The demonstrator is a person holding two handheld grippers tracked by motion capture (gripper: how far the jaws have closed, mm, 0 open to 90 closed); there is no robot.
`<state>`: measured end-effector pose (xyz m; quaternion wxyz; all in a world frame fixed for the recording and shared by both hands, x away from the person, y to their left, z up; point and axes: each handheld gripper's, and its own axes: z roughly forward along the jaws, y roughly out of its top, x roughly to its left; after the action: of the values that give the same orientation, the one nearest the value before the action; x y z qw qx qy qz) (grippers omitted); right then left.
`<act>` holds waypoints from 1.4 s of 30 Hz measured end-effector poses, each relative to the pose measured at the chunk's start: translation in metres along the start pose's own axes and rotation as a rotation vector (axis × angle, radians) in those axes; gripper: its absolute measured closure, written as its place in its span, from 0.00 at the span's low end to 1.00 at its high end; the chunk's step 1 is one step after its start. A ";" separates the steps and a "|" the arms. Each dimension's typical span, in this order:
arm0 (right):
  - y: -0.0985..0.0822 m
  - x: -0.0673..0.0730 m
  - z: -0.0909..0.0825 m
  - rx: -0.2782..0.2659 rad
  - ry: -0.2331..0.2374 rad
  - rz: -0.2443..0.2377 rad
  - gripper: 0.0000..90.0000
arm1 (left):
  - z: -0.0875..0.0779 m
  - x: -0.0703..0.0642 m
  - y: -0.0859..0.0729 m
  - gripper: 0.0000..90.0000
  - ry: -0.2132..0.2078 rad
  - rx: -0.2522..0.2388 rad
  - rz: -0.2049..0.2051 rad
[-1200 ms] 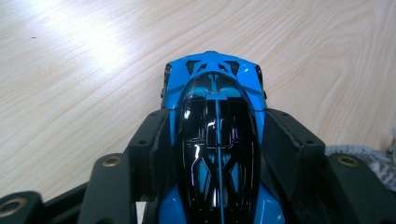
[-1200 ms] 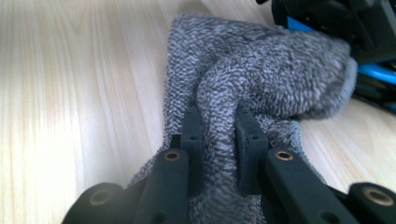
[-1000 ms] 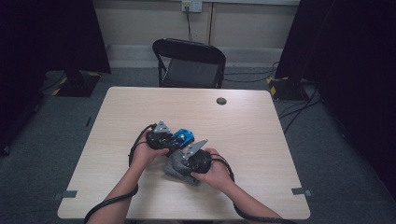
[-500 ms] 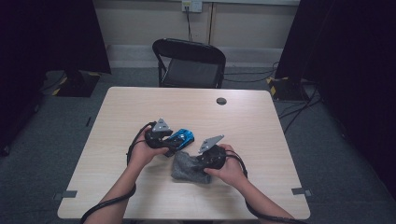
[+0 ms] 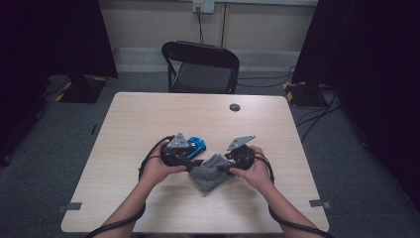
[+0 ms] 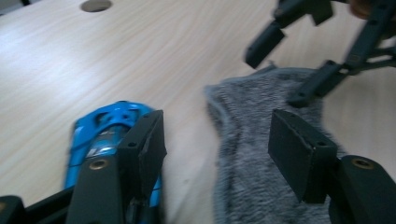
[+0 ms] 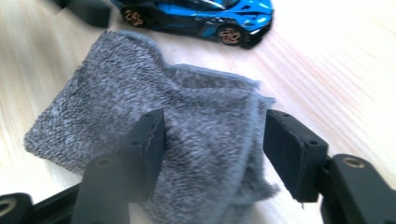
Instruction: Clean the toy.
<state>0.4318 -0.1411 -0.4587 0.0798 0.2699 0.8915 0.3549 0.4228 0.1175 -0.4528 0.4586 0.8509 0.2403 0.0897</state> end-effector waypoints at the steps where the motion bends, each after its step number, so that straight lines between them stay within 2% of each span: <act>1: 0.000 -0.002 -0.001 -0.009 -0.002 0.006 0.41 | 0.000 0.000 0.000 0.40 0.000 0.000 0.000; 3: 0.000 -0.004 -0.005 -0.028 -0.002 0.021 0.40 | 0.007 -0.012 0.003 0.40 -0.035 0.003 0.005; 10: 0.003 -0.011 -0.013 -0.036 -0.037 0.033 0.34 | 0.026 -0.029 0.006 0.37 -0.071 0.012 0.000; 12: 0.001 -0.015 -0.015 -0.032 -0.050 0.043 0.33 | 0.036 -0.035 0.004 0.37 -0.055 0.054 0.010; 14: 0.001 -0.016 -0.015 -0.032 -0.049 0.050 0.32 | 0.040 -0.037 0.003 0.36 -0.044 0.072 0.020; 15: 0.000 -0.017 -0.016 -0.036 -0.055 0.053 0.31 | 0.044 -0.038 0.003 0.35 -0.038 0.073 0.025; 16: 0.000 -0.019 -0.017 -0.036 -0.057 0.052 0.30 | 0.048 -0.040 0.004 0.35 -0.015 0.079 0.037; 17: 0.000 -0.019 -0.017 -0.036 -0.057 0.052 0.30 | 0.048 -0.040 0.004 0.36 -0.015 0.079 0.037; 19: 0.000 -0.021 -0.018 -0.036 -0.063 0.055 0.30 | 0.052 -0.041 0.006 0.36 0.002 0.092 0.060; 20: 0.001 -0.023 -0.019 -0.032 -0.069 0.058 0.29 | 0.055 -0.043 0.009 0.36 0.010 0.083 0.075; 22: 0.001 -0.025 -0.020 -0.039 -0.071 0.061 0.28 | 0.057 -0.043 0.010 0.37 0.007 0.084 0.077; 23: 0.001 -0.025 -0.020 -0.042 -0.074 0.063 0.28 | 0.062 -0.044 0.010 0.37 0.011 0.108 0.093; 25: 0.000 -0.027 -0.020 -0.045 -0.076 0.065 0.28 | 0.067 -0.044 0.005 0.40 0.008 0.143 0.099; 27: -0.001 -0.028 -0.018 -0.039 -0.085 0.066 0.28 | 0.071 -0.046 0.000 0.40 0.009 0.150 0.099; 28: -0.001 -0.028 -0.017 -0.037 -0.083 0.067 0.28 | 0.071 -0.046 0.000 0.45 0.009 0.150 0.099; 29: -0.001 -0.028 -0.017 -0.037 -0.083 0.067 0.28 | 0.071 -0.046 -0.002 0.45 0.008 0.165 0.123; 30: -0.001 -0.028 -0.015 -0.041 -0.082 0.060 0.28 | 0.071 -0.046 -0.005 0.52 -0.002 0.144 0.094; 32: 0.002 -0.028 -0.013 -0.048 -0.071 0.052 0.28 | 0.068 -0.047 -0.007 0.70 -0.013 0.145 0.098; 34: 0.003 -0.027 -0.013 -0.050 -0.071 0.049 0.28 | 0.066 -0.049 -0.007 0.78 -0.022 0.151 0.113; 36: 0.010 -0.025 -0.007 -0.050 -0.050 0.035 0.28 | 0.060 -0.051 -0.007 0.81 -0.045 0.169 0.078; 37: 0.010 -0.025 -0.007 -0.050 -0.050 0.035 0.28 | 0.060 -0.051 -0.007 0.82 -0.045 0.169 0.078; 38: 0.017 -0.022 -0.003 -0.047 -0.044 0.018 0.28 | 0.056 -0.051 -0.008 0.82 -0.045 0.169 0.057; 39: 0.020 -0.021 0.000 -0.050 -0.036 0.011 0.28 | 0.045 -0.050 -0.009 0.82 -0.053 0.172 0.043; 40: 0.024 -0.019 0.002 -0.057 -0.030 0.006 0.28 | 0.045 -0.050 -0.009 0.82 -0.053 0.172 0.043; 41: 0.024 -0.019 0.002 -0.057 -0.030 0.006 0.28 | 0.039 -0.051 -0.011 0.82 -0.054 0.162 0.021; 42: 0.033 -0.017 0.011 -0.061 -0.011 -0.007 0.28 | 0.030 -0.050 -0.012 0.82 -0.052 0.152 0.011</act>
<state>0.4636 -0.1245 -0.4453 0.0939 0.2661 0.8808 0.3801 0.3869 0.0768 -0.4766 0.3980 0.8866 0.2298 0.0517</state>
